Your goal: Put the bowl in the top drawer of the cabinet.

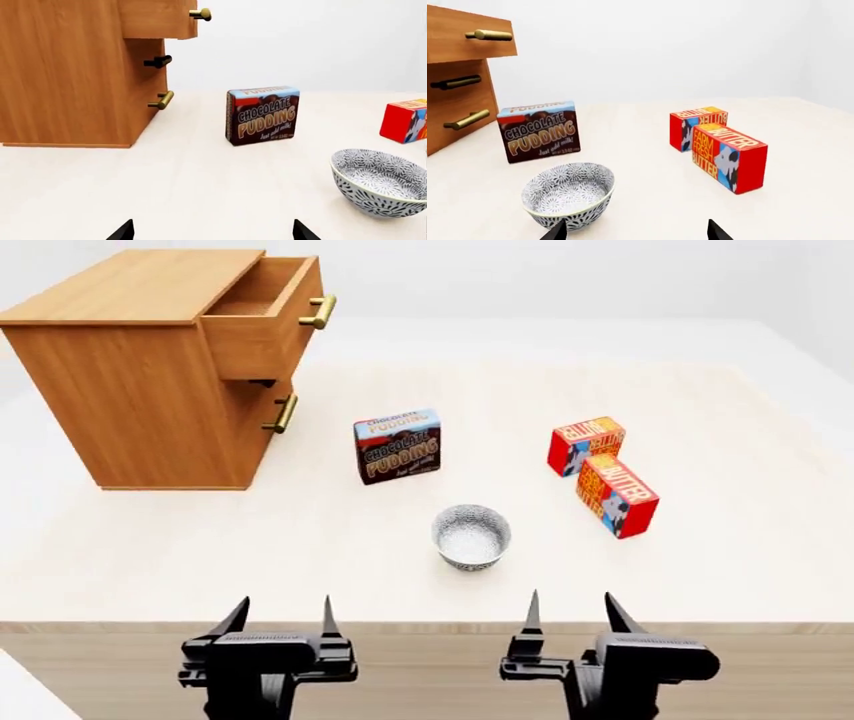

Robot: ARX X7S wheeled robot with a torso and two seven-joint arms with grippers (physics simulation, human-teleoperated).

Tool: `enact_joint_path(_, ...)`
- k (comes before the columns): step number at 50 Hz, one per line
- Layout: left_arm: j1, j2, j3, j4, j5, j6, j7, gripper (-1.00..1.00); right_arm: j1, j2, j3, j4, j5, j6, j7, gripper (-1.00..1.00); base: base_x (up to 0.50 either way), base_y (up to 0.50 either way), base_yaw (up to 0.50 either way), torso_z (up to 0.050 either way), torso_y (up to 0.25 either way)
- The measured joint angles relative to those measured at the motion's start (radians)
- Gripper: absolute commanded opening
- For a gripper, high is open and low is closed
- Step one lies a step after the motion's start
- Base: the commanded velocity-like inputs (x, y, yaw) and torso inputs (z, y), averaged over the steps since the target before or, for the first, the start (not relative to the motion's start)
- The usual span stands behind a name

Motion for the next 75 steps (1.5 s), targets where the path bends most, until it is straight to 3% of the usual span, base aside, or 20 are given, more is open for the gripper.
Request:
enact_joint_path(20, 0.092, -0.07, 0.02, 0.497, 0.011, -0.262, -0.089, 1.0, -0.08, 0.082, 0.028, -0.535, 0.083, 0.267, 0.098, 1.0, 0.0, 0.0, 0.0, 0.0, 0.0)
enact_joint_path(30, 0.139, -0.092, 0.022, 0.648, 0.016, -0.322, -0.118, 1.0, -0.125, 0.113, 0.036, -0.703, 0.109, 0.323, 0.129, 1.0, 0.0, 0.0, 0.0, 0.0, 0.0)
enact_joint_path(36, 0.158, -0.101, 0.023, 0.699, 0.015, -0.338, -0.128, 1.0, -0.143, 0.127, 0.039, -0.761, 0.121, 0.337, 0.141, 1.0, 0.05, 0.0, 0.0, 0.0, 0.0)
enact_joint_path(75, 0.188, -0.125, 0.048, 0.774, 0.007, -0.358, -0.154, 1.0, -0.17, 0.18, 0.029, -0.861, 0.158, 0.353, 0.18, 1.0, 0.5, 0.0, 0.0, 0.0, 0.0)
